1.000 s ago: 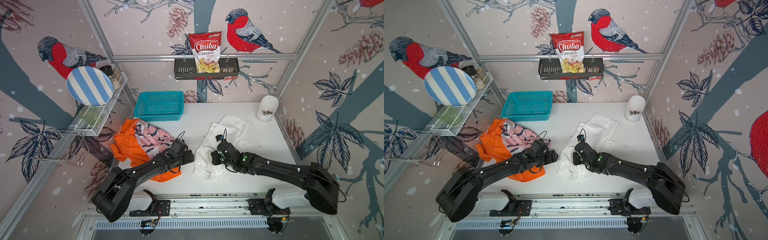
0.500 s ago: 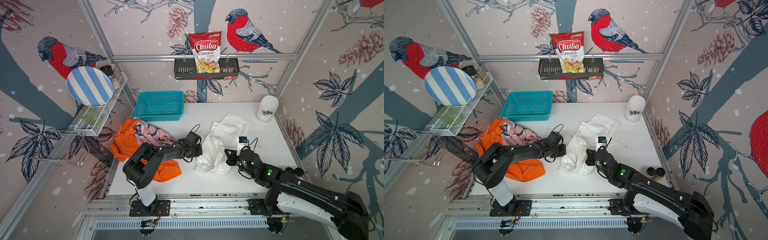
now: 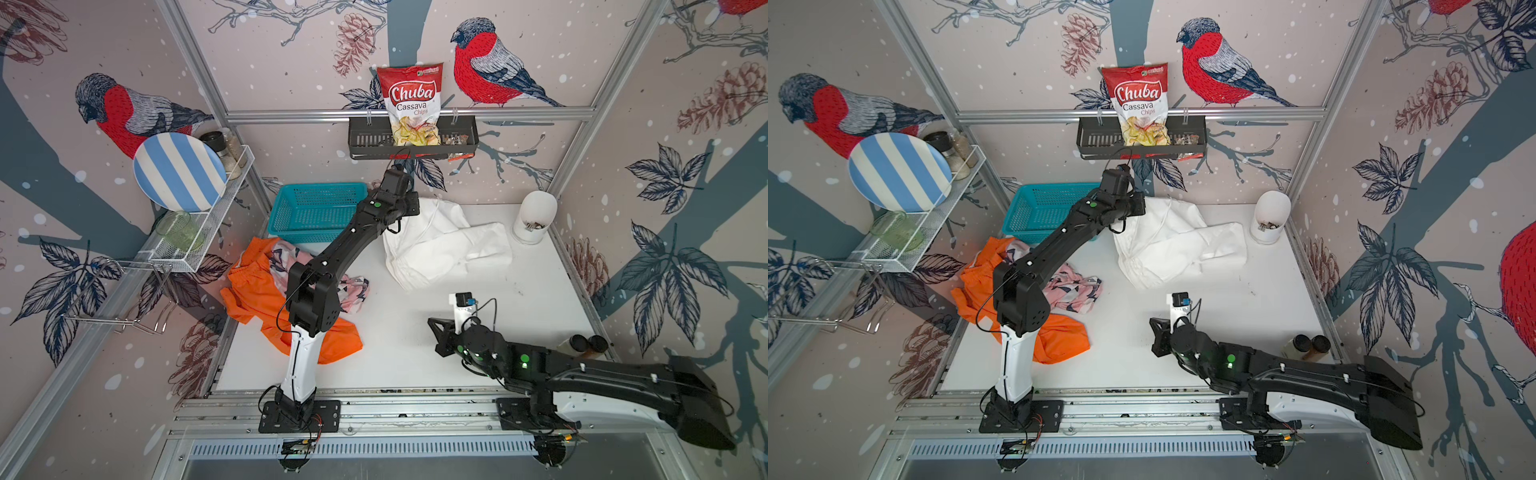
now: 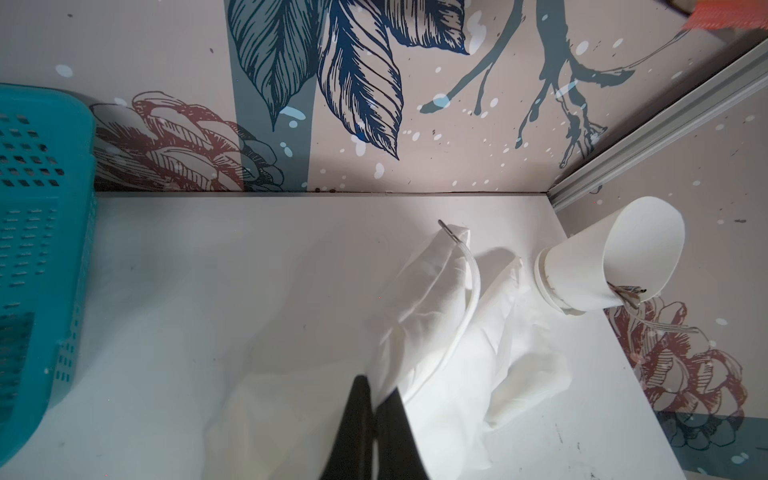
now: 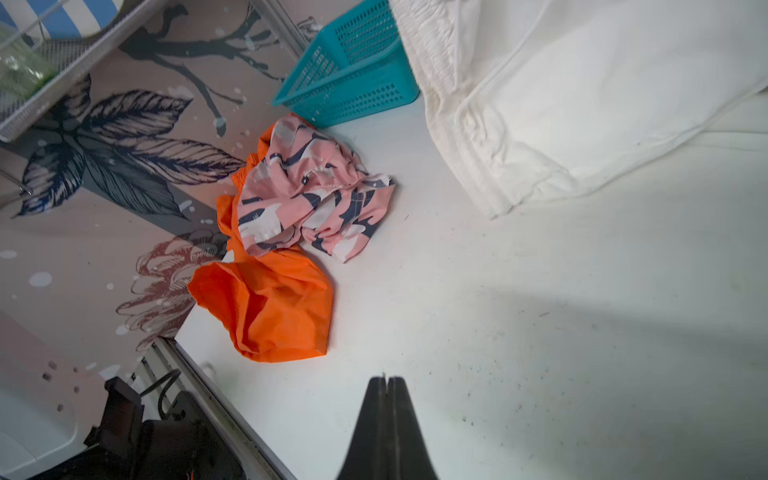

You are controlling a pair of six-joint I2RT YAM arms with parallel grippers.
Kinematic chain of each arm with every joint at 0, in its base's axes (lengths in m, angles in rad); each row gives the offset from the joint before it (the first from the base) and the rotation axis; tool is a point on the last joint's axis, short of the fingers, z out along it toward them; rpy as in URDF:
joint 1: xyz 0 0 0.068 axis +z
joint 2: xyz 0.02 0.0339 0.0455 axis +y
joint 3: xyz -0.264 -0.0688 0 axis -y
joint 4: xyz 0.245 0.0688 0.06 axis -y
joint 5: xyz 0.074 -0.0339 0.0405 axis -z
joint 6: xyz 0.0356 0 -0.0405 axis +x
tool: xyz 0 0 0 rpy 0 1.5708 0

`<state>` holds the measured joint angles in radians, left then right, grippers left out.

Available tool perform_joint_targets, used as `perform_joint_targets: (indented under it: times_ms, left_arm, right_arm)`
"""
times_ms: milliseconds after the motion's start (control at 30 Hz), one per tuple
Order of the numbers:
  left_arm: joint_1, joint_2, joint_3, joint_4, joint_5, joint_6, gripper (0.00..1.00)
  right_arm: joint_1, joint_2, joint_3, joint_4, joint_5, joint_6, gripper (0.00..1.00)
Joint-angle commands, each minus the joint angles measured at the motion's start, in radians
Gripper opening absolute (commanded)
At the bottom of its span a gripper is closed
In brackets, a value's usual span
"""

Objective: Roll up the shorts
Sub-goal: Flatten out the shorts at the center of the board.

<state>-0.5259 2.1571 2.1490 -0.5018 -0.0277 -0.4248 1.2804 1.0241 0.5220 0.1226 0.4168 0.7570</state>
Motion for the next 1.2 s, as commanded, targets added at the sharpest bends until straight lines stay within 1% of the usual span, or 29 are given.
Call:
perform_joint_targets:
  times_ms: [0, 33, 67, 133, 167, 233, 267, 367, 400, 467, 567, 667, 833, 933, 1067, 1133, 1167]
  left_arm:
    - [0.017, 0.033, 0.016, -0.169, -0.061, 0.047, 0.27]
    - [0.019, 0.017, -0.024, -0.155, -0.075, 0.046, 0.38]
    - [0.020, -0.008, -0.090, -0.129, -0.087, 0.043, 0.49]
    - [0.023, -0.076, -0.203, -0.074, -0.115, 0.026, 0.63]
    - [0.024, -0.113, -0.261, -0.051, -0.133, 0.016, 0.66]
    - [0.031, -0.170, -0.342, -0.028, -0.151, -0.003, 0.70]
    - [0.035, -0.194, -0.372, -0.031, -0.153, -0.012, 0.70]
    - [0.041, -0.231, -0.438, -0.063, -0.161, -0.046, 0.68]
    - [0.042, -0.240, -0.464, -0.061, -0.145, -0.064, 0.67]
    - [0.038, -0.258, -0.549, -0.025, -0.071, -0.104, 0.66]
    - [0.034, -0.277, -0.669, 0.045, -0.003, -0.181, 0.65]
    - [0.029, -0.271, -0.764, 0.130, 0.051, -0.246, 0.65]
    - [0.015, -0.181, -0.728, 0.155, 0.063, -0.288, 0.65]
    - [0.009, -0.118, -0.662, 0.113, 0.015, -0.286, 0.64]
    - [0.006, -0.065, -0.611, 0.056, -0.043, -0.261, 0.60]
    - [-0.003, -0.053, -0.601, 0.042, -0.060, -0.250, 0.55]
    - [-0.010, -0.047, -0.591, 0.033, -0.075, -0.244, 0.55]
  right_arm:
    - [-0.020, 0.090, 0.095, 0.051, -0.012, -0.054, 0.06]
    - [-0.062, 0.102, 0.113, 0.019, -0.046, -0.056, 0.13]
    - [-0.122, 0.108, 0.122, -0.006, -0.091, -0.053, 0.16]
    - [-0.230, 0.109, 0.118, -0.020, -0.177, -0.064, 0.21]
    - [-0.283, 0.109, 0.119, -0.032, -0.217, -0.074, 0.25]
    - [-0.370, 0.114, 0.120, -0.054, -0.235, -0.093, 0.29]
    - [-0.424, 0.124, 0.123, -0.063, -0.254, -0.116, 0.32]
    - [-0.605, 0.183, 0.156, -0.117, -0.306, -0.160, 0.40]
    - [-0.667, 0.206, 0.166, -0.131, -0.327, -0.172, 0.42]
    - [-0.787, 0.281, 0.210, -0.170, -0.359, -0.199, 0.45]
    - [-0.908, 0.373, 0.261, -0.168, -0.422, -0.227, 0.48]
    - [-0.950, 0.446, 0.307, -0.143, -0.474, -0.235, 0.49]
    - [-0.947, 0.516, 0.353, -0.137, -0.500, -0.245, 0.49]
    - [-0.947, 0.517, 0.343, -0.136, -0.497, -0.246, 0.49]
    - [-0.946, 0.502, 0.312, -0.142, -0.486, -0.249, 0.49]
    - [-0.946, 0.491, 0.305, -0.152, -0.478, -0.252, 0.49]
    - [-0.947, 0.486, 0.302, -0.158, -0.472, -0.255, 0.49]
